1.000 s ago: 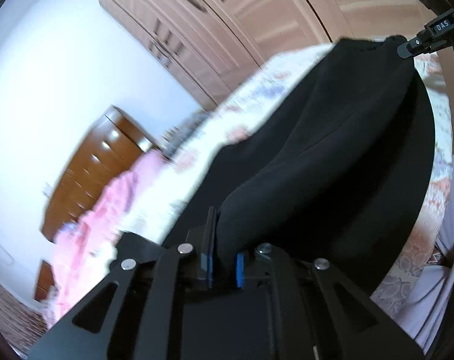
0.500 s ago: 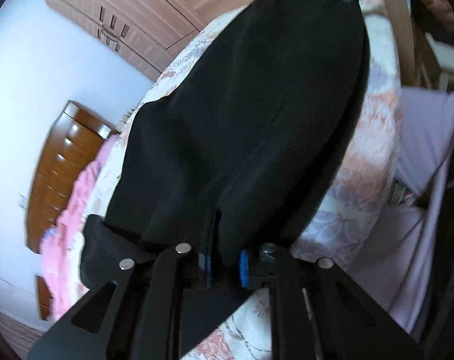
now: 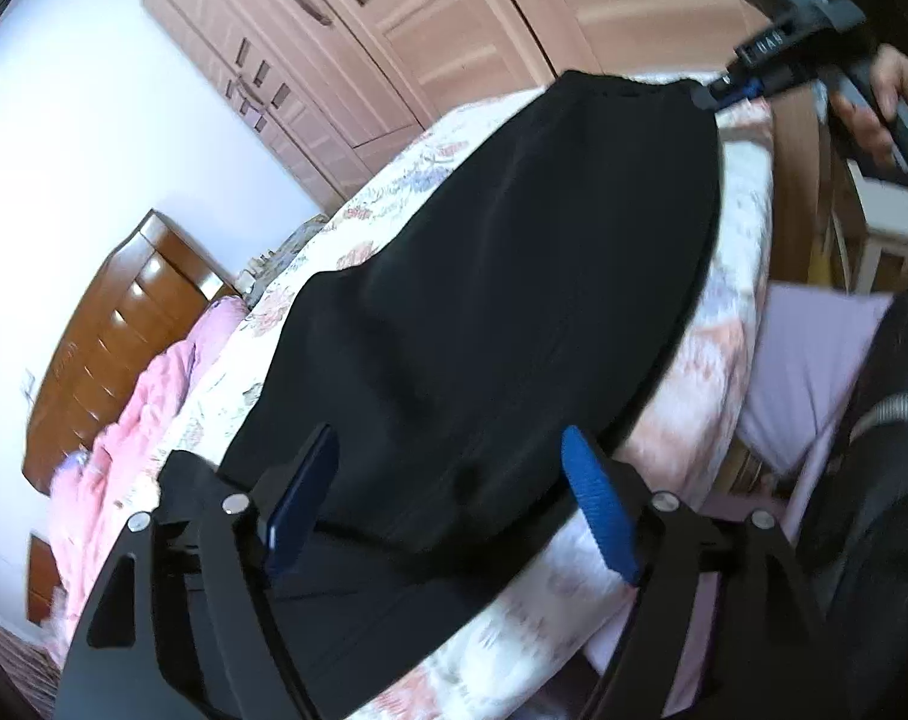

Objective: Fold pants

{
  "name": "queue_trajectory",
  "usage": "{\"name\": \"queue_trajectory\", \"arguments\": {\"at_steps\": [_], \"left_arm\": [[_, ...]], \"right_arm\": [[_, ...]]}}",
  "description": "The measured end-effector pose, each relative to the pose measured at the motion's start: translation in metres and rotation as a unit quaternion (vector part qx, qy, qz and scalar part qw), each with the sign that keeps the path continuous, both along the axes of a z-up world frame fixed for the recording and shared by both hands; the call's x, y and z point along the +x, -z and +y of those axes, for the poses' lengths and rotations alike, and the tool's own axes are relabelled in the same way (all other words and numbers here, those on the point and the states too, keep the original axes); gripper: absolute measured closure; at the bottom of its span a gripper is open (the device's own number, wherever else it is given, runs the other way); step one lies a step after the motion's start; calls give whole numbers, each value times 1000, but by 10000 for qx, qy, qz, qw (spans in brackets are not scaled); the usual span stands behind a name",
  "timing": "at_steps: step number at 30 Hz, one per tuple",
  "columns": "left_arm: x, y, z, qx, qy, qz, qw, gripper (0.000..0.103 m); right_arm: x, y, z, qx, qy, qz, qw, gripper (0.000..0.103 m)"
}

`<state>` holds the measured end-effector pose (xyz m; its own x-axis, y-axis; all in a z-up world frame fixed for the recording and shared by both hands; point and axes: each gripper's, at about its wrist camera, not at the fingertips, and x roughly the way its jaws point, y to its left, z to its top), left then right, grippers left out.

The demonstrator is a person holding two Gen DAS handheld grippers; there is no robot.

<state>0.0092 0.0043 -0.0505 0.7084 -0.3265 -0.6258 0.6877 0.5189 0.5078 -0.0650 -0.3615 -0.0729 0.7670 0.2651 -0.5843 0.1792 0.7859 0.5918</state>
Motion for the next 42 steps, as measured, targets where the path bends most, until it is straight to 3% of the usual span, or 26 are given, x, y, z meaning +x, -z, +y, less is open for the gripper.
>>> {"name": "queue_trajectory", "arguments": {"at_steps": [6, 9, 12, 14, 15, 17, 22, 25, 30, 33, 36, 40, 42], "left_arm": [[9, 30, -27, 217, 8, 212, 9995, 24], [26, 28, -17, -217, -207, 655, 9974, 18], [33, 29, -7, -494, -325, 982, 9934, 18], [31, 30, -7, -514, -347, 954, 9935, 18], [31, 30, -8, -518, -388, 947, 9934, 16], [32, 30, -10, -499, -487, 904, 9935, 12], [32, 30, -6, -591, -679, 968, 9912, 11], [34, 25, 2, -845, -855, 1038, 9873, 10], [41, 7, 29, -1286, -1367, 810, 9789, 7], [61, -6, 57, -1502, -1986, 641, 9664, 2], [105, -18, 92, -1642, -2954, 742, 9382, 2], [159, -31, 122, -1722, -3862, 1045, 9002, 2], [184, -34, 126, -1708, -4091, 1223, 8880, 2]], "right_arm": [[5, 2, -4, 106, 65, 90, 9999, 70], [-1, -8, -4, -222, 265, 30, 9994, 70], [-7, -30, 1, -682, 284, -344, 9967, 67], [0, -40, 8, -871, 102, -526, 9948, 40], [4, -43, 13, -982, 29, -592, 9934, 22], [17, -47, 27, -1288, -139, -666, 9893, 20], [47, -31, 47, -1816, -576, -143, 9816, 20], [51, -16, 51, -2481, -599, 402, 9660, 19], [45, -29, 48, -2516, -458, 377, 9660, 20], [54, -48, 67, -2597, -693, 13, 9632, 19], [82, -50, 101, -2582, -1236, -36, 9581, 18], [125, -51, 162, -2699, -1947, -208, 9428, 15], [142, -52, 187, -2777, -2138, -307, 9361, 15]]}}
